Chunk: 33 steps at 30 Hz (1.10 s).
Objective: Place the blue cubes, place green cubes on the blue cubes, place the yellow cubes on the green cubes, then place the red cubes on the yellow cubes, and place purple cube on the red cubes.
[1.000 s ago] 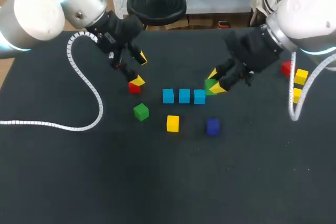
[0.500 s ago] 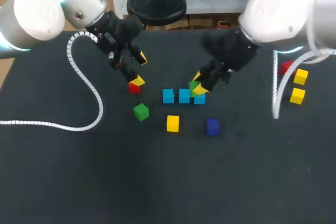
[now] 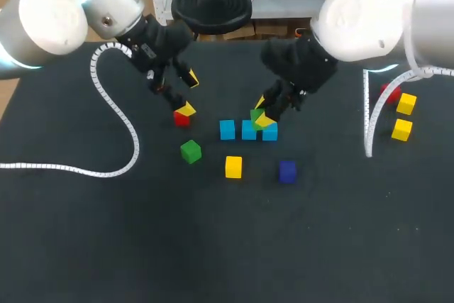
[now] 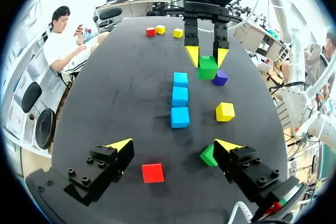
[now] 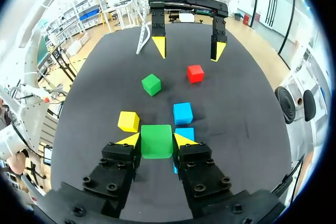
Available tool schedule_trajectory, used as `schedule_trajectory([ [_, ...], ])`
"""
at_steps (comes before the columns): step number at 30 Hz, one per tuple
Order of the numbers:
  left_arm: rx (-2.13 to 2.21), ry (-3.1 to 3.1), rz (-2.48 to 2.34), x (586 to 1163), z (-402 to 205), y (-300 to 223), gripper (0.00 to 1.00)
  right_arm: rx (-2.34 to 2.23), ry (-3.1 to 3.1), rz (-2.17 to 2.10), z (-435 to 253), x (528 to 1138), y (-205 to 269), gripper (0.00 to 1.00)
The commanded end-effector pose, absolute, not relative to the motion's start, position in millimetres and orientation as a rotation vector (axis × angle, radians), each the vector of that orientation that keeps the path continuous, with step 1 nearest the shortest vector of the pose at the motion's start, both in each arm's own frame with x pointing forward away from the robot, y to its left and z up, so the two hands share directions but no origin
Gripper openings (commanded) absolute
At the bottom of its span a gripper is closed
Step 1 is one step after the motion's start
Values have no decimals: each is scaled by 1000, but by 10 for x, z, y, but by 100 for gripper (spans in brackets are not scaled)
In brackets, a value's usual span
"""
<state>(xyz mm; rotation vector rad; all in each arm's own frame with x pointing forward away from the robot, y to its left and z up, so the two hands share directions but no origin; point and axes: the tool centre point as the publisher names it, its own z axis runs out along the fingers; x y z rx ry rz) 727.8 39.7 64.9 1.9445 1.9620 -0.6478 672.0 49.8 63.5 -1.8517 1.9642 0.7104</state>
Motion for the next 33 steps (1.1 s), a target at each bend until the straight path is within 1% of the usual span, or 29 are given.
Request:
schedule_trajectory([
  [1, 1949, 1967, -648, 7293, 655, 391, 100, -1850, 1964, 708, 639, 6713, 495, 0],
  [9, 1949, 1967, -648, 7293, 655, 391, 100, -1816, 1915, 752, 432, 6693, 341, 0],
  [33, 1949, 1967, -648, 7293, 655, 391, 100, -1777, 1888, 754, 364, 6769, 372, 0],
])
